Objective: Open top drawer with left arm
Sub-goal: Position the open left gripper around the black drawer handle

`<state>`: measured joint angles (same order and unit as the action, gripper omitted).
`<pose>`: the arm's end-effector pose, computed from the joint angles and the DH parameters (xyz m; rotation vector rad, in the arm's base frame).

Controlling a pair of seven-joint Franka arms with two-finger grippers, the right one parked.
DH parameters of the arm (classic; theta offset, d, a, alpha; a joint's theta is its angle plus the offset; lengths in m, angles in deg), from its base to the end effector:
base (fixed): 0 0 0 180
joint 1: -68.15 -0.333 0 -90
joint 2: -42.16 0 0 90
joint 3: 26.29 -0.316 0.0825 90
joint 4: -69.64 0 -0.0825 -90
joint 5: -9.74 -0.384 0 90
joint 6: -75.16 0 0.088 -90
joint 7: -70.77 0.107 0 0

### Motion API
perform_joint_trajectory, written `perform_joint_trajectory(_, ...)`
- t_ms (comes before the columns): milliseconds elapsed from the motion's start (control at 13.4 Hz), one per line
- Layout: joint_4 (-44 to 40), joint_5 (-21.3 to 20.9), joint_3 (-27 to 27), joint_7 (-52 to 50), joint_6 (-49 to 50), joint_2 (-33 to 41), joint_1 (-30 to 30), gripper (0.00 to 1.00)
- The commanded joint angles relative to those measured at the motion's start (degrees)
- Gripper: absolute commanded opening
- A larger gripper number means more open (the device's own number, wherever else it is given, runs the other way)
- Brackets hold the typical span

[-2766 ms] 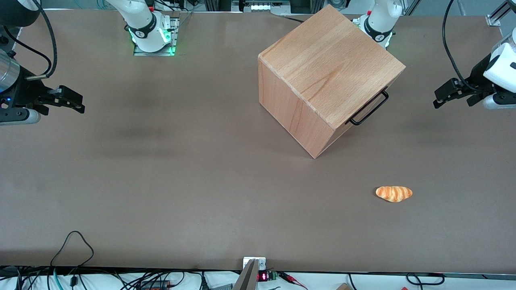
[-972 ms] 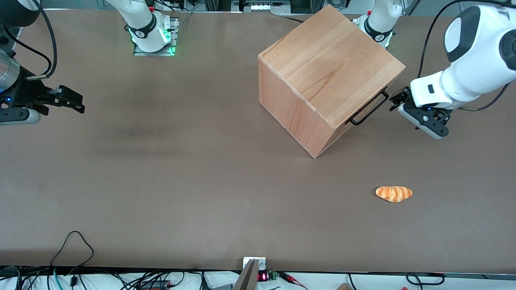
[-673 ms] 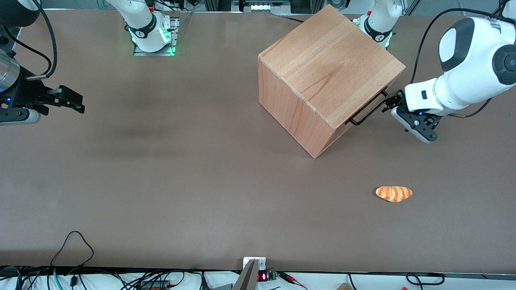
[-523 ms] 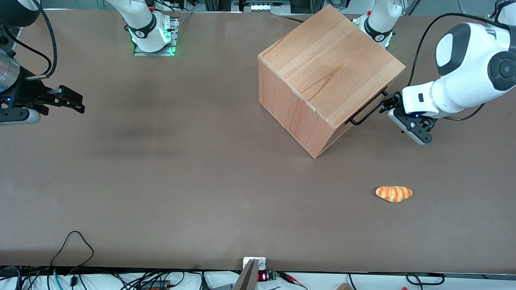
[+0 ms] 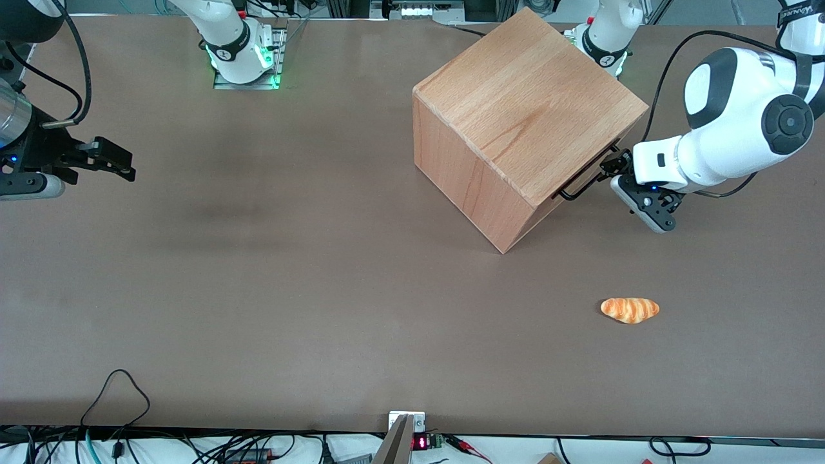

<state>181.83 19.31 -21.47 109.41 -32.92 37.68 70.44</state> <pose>0.5528 -0.0807 0.4252 2.7459 -1.0569 -0.1478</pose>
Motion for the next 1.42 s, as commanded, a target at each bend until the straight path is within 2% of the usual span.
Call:
perform_joint_trajectory(0, 0.7, 1.8, 0.2, 1.6, -0.9, -0.1, 0.1, 1.00)
perform_joint_trajectory(1346, 2.8, 2.6, 1.3, 3.2, -2.4, -1.6, 0.0, 1.00)
